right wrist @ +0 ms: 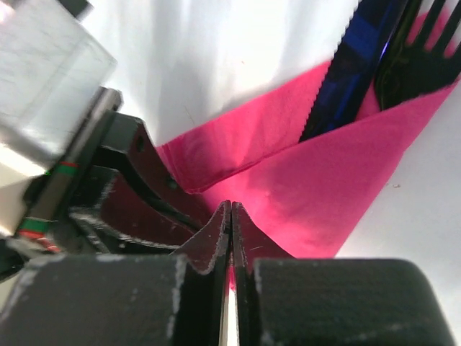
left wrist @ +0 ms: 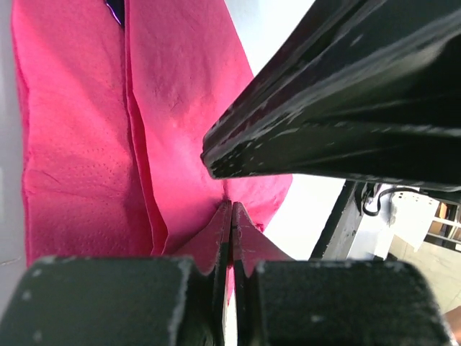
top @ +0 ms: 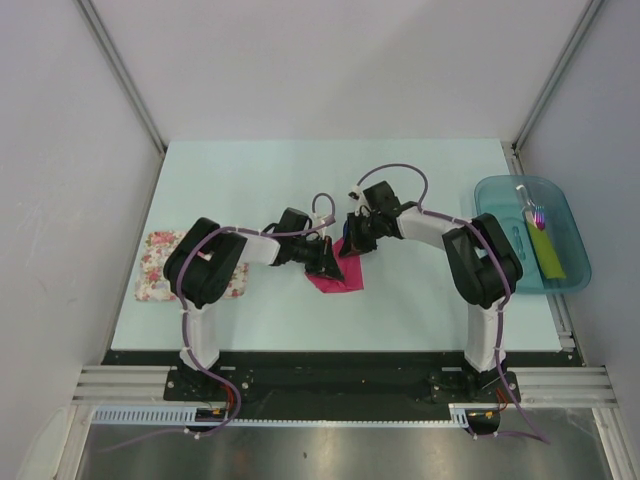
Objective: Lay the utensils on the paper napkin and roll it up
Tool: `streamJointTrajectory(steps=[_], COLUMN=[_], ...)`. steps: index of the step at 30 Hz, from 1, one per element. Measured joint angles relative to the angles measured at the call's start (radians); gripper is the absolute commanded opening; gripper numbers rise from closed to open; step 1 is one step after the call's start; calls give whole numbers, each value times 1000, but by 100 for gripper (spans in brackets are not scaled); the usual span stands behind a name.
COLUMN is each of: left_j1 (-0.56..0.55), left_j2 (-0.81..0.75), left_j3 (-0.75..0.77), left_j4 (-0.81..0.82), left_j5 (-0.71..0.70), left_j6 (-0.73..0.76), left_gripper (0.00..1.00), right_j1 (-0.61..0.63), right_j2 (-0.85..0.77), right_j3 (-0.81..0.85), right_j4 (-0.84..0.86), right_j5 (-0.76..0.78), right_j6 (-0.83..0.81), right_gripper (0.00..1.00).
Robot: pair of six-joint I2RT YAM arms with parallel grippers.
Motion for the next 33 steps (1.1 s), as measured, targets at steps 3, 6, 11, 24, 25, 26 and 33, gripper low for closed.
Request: streamJointTrajectory(steps=[3,6,11,24,25,26,33], left_j1=[0,1,18,253,253,252,209], left_j2=[-2,-12,-98,-297,-281,-262,-182], left_j3=[0,-8,-94,-249,-253,-254,-220], left_j4=[-2,1,29,-16,-21,-21,66], left_j5=[-1,-8,-8,-31,-35,-23,55], left_j6=[4,8,4,56,61,59,44], left_gripper=[8,20,43,61,61,61,62], right_j1=[2,2,-3,-5,-5,-5,-6], right_j2=[14,52,66,67,67,67,68], right_j3=[-9,-11,-8,-8,-8,-8,-9], right_j4=[-2,-3,2,3,3,4,5], right_j5=[6,13,-20,-25,-25,-26,-28], right_j6=[-11,-19,-22,-21,-19,-18,-17], right_gripper=[0,0,0,0,0,0,0])
